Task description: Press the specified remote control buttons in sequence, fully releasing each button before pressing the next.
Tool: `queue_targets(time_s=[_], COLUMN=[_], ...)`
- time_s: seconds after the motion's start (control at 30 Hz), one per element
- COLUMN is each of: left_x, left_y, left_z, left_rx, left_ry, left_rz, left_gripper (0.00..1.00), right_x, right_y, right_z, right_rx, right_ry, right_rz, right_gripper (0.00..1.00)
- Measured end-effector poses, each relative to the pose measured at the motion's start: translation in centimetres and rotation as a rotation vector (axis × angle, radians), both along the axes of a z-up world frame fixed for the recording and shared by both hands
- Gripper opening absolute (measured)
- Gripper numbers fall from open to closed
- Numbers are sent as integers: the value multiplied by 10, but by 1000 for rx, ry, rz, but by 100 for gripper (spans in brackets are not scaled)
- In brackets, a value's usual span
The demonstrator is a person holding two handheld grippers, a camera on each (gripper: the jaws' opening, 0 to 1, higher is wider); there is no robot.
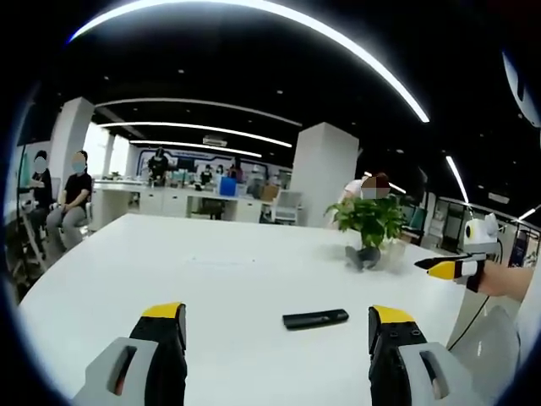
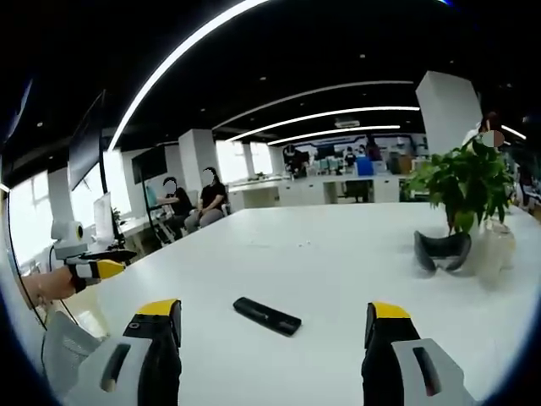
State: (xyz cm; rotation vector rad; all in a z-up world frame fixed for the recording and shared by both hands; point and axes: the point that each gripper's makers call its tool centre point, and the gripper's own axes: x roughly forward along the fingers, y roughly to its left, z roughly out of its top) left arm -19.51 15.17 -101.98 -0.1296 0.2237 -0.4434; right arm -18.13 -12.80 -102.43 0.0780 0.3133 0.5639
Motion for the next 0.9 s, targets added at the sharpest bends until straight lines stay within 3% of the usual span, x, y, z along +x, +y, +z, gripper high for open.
queue_targets(time_s=[0.37, 0.53, 0.9], left_x=[5, 9, 17], left_y=[-19, -27, -37], left_z=[-2, 1, -8], left_rx=[30, -7, 59], left_ry=[23, 23, 50], left_rz=[-70, -96, -153], left_gripper=[90, 90, 89], right_x=[-1, -2, -6], right_y=[1, 2, 2], right_z=[-3, -3, -8], right_rx=[1, 6, 14], right_ry=[8, 9, 15], right_rz=[10, 13, 13], right_gripper=[88, 87, 86])
